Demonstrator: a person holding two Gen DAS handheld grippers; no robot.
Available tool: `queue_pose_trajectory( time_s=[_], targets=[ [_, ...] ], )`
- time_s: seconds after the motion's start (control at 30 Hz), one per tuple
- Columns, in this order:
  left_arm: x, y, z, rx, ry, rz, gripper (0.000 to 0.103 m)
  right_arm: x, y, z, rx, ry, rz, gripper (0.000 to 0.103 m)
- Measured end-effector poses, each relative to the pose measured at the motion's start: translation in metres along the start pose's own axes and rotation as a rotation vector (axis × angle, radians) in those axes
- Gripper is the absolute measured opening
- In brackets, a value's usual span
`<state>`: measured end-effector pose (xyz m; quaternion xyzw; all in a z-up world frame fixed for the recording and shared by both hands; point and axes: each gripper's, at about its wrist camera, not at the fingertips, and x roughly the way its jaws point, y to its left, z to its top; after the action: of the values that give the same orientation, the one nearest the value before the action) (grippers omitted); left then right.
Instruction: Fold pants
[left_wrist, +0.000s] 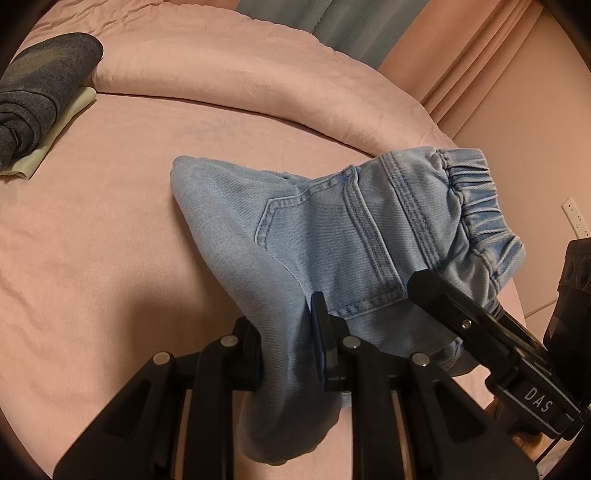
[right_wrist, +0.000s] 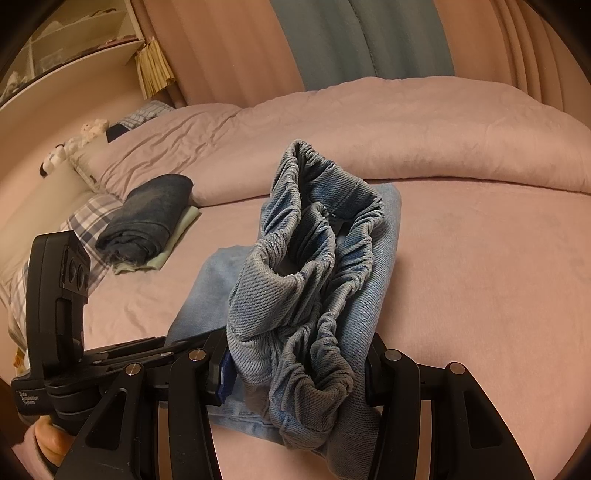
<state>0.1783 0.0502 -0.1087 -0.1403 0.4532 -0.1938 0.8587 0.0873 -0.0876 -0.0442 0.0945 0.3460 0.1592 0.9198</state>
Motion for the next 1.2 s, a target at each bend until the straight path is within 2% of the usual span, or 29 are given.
queue_pose_trajectory(
  time_s=[0.47, 0.63, 1.2],
  targets=[
    [0.003, -0.005, 0.002, 0.012, 0.005, 0.025, 0.019, -0.006, -0.008, -0.008, 0.018, 0.016, -0.013, 0.053],
    [0.004, -0.007, 0.002, 0.017, 0.008, 0.037, 0.019, 0.009, -0.018, 0.013, 0.024, 0.027, -0.019, 0.053],
    [0.006, -0.013, 0.002, 0.039, 0.011, 0.07, 0.02, 0.017, -0.033, 0.019, 0.055, 0.055, -0.033, 0.053]
  ],
)
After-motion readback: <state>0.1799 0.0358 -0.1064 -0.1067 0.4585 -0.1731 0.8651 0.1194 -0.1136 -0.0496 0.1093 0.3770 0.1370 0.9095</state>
